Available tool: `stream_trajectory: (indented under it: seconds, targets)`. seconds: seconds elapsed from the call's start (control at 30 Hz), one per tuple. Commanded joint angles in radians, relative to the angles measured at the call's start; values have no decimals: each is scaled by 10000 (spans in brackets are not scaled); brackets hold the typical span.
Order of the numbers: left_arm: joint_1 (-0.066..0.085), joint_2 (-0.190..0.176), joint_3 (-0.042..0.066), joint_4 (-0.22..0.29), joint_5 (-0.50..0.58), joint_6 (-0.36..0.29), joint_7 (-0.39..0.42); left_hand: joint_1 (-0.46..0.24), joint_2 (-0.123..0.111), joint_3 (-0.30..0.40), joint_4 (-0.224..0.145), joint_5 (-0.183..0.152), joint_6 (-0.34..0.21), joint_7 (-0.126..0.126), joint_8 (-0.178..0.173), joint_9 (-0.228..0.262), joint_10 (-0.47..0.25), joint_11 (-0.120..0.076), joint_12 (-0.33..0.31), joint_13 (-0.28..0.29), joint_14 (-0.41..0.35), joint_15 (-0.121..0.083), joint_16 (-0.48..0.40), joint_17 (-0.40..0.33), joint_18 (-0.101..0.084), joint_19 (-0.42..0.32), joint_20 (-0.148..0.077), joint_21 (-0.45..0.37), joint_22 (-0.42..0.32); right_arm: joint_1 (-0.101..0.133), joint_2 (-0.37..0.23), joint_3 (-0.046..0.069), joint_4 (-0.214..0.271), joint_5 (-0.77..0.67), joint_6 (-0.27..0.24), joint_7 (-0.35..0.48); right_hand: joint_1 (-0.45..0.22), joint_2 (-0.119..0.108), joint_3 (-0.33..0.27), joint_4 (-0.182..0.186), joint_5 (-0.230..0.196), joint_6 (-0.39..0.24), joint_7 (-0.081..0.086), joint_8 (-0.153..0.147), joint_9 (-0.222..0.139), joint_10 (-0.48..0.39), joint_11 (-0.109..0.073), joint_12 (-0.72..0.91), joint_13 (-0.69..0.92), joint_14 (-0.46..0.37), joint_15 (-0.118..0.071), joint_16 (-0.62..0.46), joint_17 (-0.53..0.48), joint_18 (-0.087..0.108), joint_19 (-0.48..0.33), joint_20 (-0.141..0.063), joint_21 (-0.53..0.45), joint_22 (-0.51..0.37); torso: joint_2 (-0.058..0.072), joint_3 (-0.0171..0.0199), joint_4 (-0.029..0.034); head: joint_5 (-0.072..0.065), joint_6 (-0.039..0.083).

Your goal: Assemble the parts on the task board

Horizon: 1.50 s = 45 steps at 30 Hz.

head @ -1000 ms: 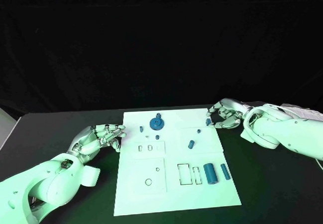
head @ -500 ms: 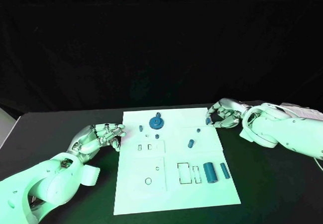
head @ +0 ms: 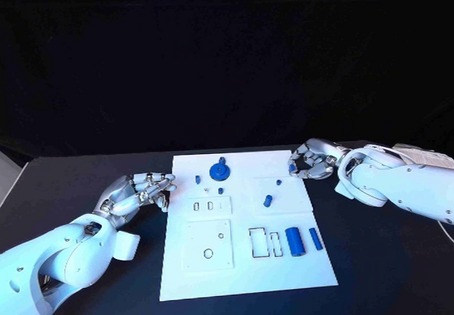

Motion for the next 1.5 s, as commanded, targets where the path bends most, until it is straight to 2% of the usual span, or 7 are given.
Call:
stream_trajectory:
  seconds: [0.03,0.33,0.8,0.93,1.2,1.37,1.5]
  targets:
    - [-4,2,6,25,-53,73,66,-88,-42,8,-57,26,4,-71,9,16,48,-23,28,9,66,0,46,15,74,38,-34,34,8,-21,9,-3,-30,-147,184,-88,-65,98,30,42,57,97,1,62,19,907,-52,70,2507,935,-64,52,2114,-154,959,-49,51,2401,-4,2,-5,12,-22]
    - [-4,-3,7,29,-22,87,82,-90,-44,10,-60,27,2,-69,7,17,39,-22,28,11,67,0,51,18,73,38,-36,46,14,-31,25,-3,-36,-228,-61,4,-113,184,134,107,117,231,-48,153,45,919,-95,83,2519,939,-91,57,2132,-166,974,-73,90,2442,-7,8,-10,1,-18]
    - [-4,3,7,30,-17,95,89,-93,-44,13,-62,27,-1,-66,5,18,24,-18,25,13,65,2,55,20,72,37,-37,59,21,-34,37,-2,157,-384,-991,118,-150,371,378,146,47,488,-174,365,122,991,-206,160,2584,941,-183,57,2136,-180,993,-149,137,2492,-8,2,-6,-23,2]
    - [-4,0,7,30,-14,92,92,-93,-44,13,-62,27,-1,-66,5,18,24,-18,25,13,65,2,55,20,72,37,-37,59,21,-32,13,-1,297,-475,-1454,20,-149,447,461,144,52,522,-196,407,139,1002,-230,171,2593,945,-205,61,2150,-182,997,-171,145,2500,-18,1,-15,-37,22]
    - [-3,-7,7,42,-1,73,95,-93,-44,13,-62,27,-1,-66,5,18,24,-18,25,13,65,2,55,20,72,37,-37,59,21,72,-94,16,773,-656,-1772,-329,-158,450,471,146,55,519,-198,411,140,1013,-233,183,2604,943,-209,58,2141,-186,1002,-176,158,2513,-63,-18,-4,21,71]
    - [-3,0,7,27,11,63,92,-93,-44,13,-62,27,-1,-66,5,18,24,-18,25,13,65,2,55,20,72,37,-37,59,21,129,-23,22,1422,-803,-1854,-773,-166,433,471,142,59,515,-200,414,142,1017,-236,189,2608,942,-211,57,2138,-187,1003,-179,161,2516,-101,-19,-18,100,77]
    - [-3,26,7,2,28,63,88,-93,-44,13,-62,27,-1,-66,5,18,24,-18,25,13,65,2,55,20,72,37,-37,59,21,144,239,16,1978,-1079,-2005,-1327,-174,414,476,135,76,514,-205,420,145,1021,-240,192,2611,939,-214,52,2126,-183,998,-184,149,2503,-147,-31,-57,168,66]
